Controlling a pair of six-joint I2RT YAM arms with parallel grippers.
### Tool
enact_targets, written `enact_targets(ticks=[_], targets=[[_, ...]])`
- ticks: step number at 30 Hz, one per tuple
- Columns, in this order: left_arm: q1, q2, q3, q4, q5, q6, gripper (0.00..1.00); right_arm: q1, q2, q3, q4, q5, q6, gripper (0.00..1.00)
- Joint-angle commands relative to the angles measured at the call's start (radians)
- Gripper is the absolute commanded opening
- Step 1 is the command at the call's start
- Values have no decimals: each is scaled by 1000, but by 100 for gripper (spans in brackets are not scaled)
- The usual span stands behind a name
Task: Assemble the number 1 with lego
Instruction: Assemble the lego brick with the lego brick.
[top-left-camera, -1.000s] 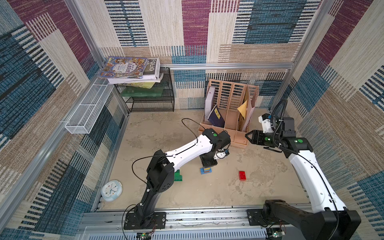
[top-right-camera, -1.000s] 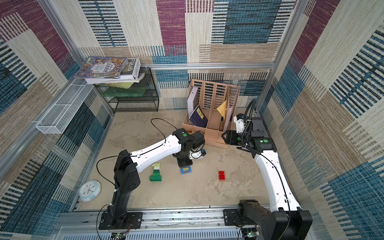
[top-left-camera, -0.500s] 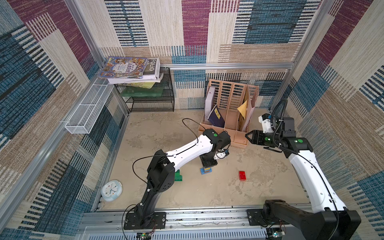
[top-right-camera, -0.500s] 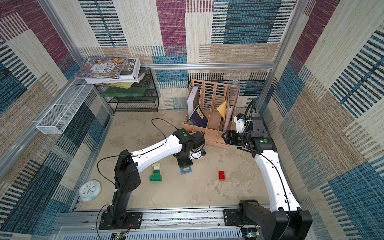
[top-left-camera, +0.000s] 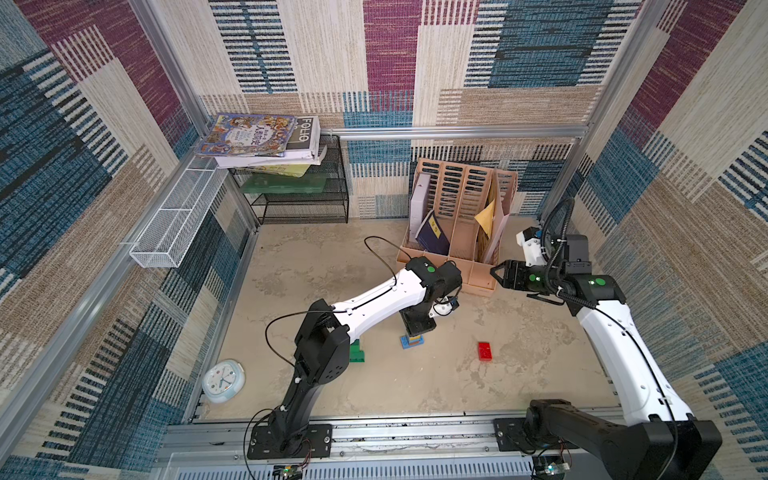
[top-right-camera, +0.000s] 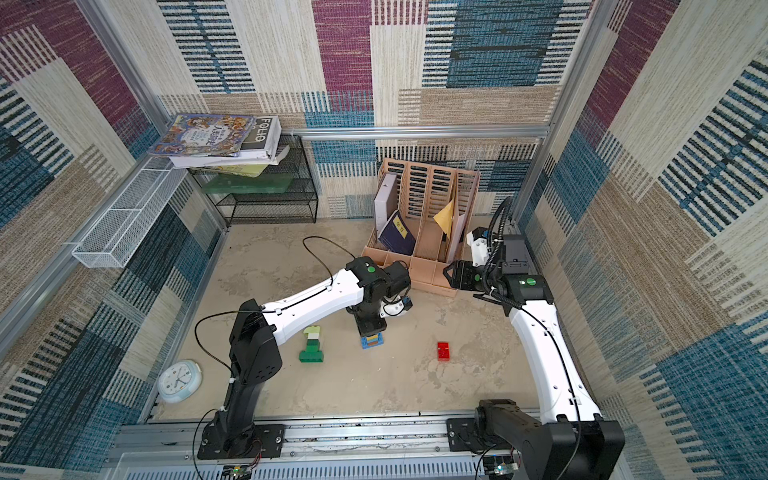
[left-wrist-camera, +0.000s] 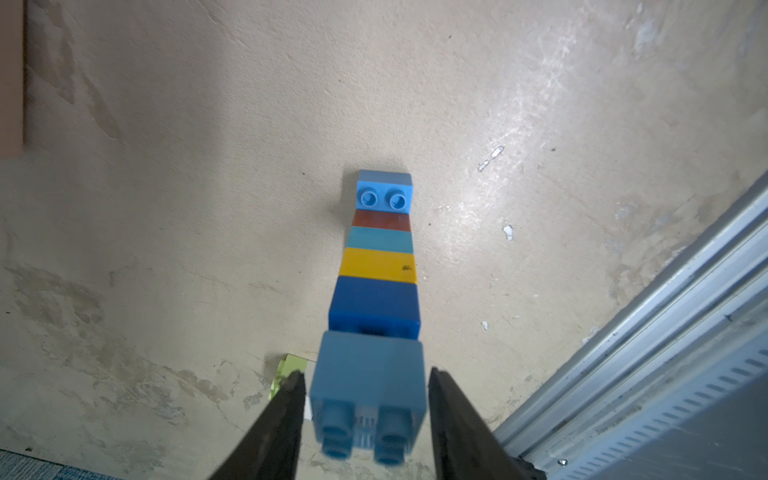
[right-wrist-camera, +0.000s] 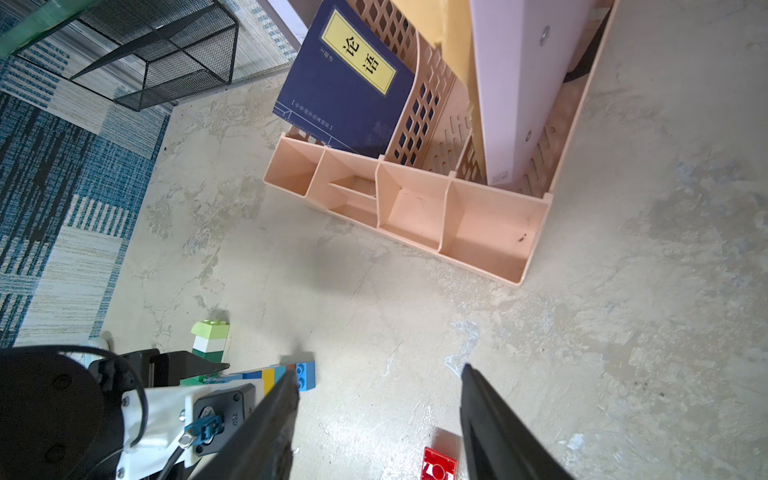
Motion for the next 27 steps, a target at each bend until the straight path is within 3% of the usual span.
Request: enact_targets(ticks=[1,8,15,22,27], targets=[[1,-9,7,-9,10,-5,55,1,-2,4,-7,-3,-14,64],[-1,-48,21,1,4,-22,62,0,-6,3,-10,-1,-23,64],[-1,-200,-44,131,2,-85,62,28,-4,5,-17,2,-32,64],[4,-557,-454,669,-129,-337,61,239,49,53,-68,112,-59,64],[54,-743,-685,810,-112,-617,60,393,91,66,-88,143,-43,62]])
